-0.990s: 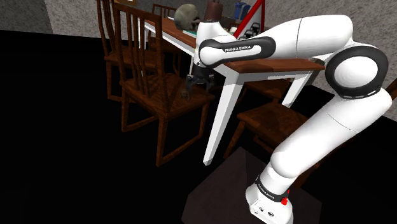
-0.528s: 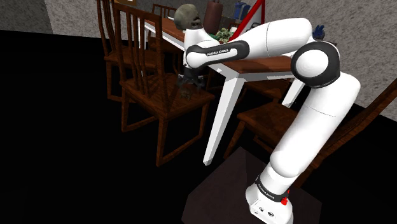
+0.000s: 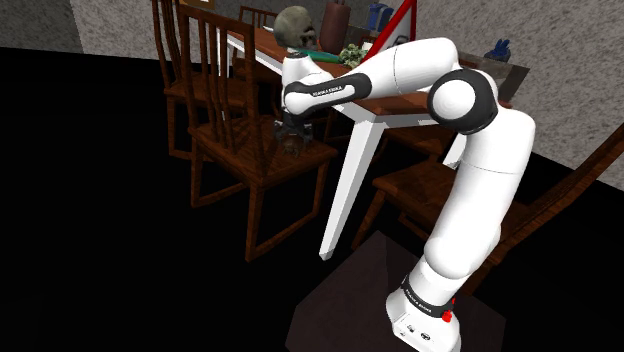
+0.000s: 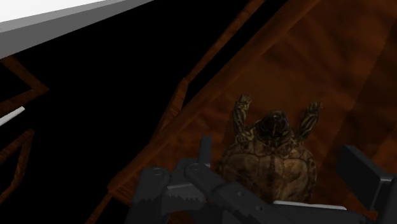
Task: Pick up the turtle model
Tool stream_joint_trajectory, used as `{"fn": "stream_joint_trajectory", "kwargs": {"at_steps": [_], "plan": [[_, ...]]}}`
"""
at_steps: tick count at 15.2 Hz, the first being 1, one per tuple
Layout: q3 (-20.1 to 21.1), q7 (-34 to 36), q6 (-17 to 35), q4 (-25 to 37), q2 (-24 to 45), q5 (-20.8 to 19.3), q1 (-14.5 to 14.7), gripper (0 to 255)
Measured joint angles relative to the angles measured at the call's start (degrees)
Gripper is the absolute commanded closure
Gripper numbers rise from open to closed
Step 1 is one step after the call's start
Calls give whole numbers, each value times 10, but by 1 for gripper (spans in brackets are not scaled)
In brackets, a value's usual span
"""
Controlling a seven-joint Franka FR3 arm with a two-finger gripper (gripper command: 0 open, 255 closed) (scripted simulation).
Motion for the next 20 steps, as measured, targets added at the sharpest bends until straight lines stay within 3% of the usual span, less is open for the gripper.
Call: {"fn": "stream_joint_trajectory", "kwargs": {"at_steps": [3, 4, 14, 20], "plan": [[-1, 6, 19, -13, 7, -5, 0, 0], [-1, 8, 21, -13, 9, -5, 0, 255], [-1, 9, 24, -13, 11, -6, 1, 255], [0, -2, -8, 5, -3, 2, 0, 255]]}}
